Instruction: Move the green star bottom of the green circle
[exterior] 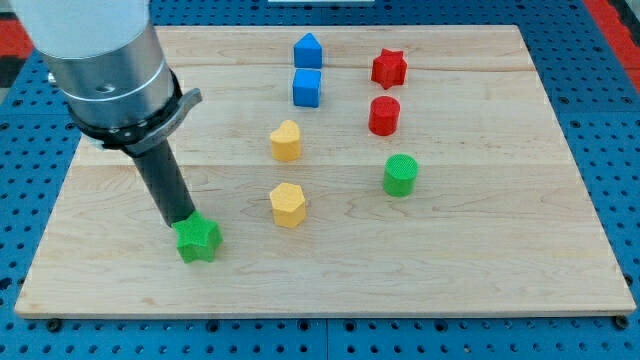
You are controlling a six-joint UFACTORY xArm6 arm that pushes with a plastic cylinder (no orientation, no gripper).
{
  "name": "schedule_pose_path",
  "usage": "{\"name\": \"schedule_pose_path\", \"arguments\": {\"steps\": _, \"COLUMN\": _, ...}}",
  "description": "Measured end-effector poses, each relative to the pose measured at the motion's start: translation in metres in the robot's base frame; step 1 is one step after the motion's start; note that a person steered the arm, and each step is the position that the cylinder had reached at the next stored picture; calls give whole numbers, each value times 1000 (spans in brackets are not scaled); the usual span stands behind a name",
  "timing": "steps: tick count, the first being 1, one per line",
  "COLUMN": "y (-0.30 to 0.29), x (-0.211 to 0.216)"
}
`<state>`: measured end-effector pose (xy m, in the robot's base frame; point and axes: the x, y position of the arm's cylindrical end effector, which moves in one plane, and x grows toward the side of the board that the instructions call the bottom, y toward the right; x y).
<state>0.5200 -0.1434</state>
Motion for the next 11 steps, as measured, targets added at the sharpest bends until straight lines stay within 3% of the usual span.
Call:
{"name": "schedule_pose_path", "arguments": {"steps": 2, "y": 3, "x": 39}}
{"name": "schedule_pose_path", "arguments": {"steps": 4, "y": -27, "x": 43}}
{"name": "schedule_pose_path", "arguments": {"steps": 5, "y": 5, "x": 44}}
{"name": "schedule_pose_path", "arguments": {"steps": 7, "y": -57, "x": 75}}
{"name": "schedule_pose_path", "arguments": {"steps": 8, "y": -26, "x": 98}}
{"name": "schedule_pose_path", "arguments": {"steps": 9, "y": 3, "x": 75}}
{"name": "schedule_pose_path", "arguments": {"steps": 11, "y": 93, "x": 70}}
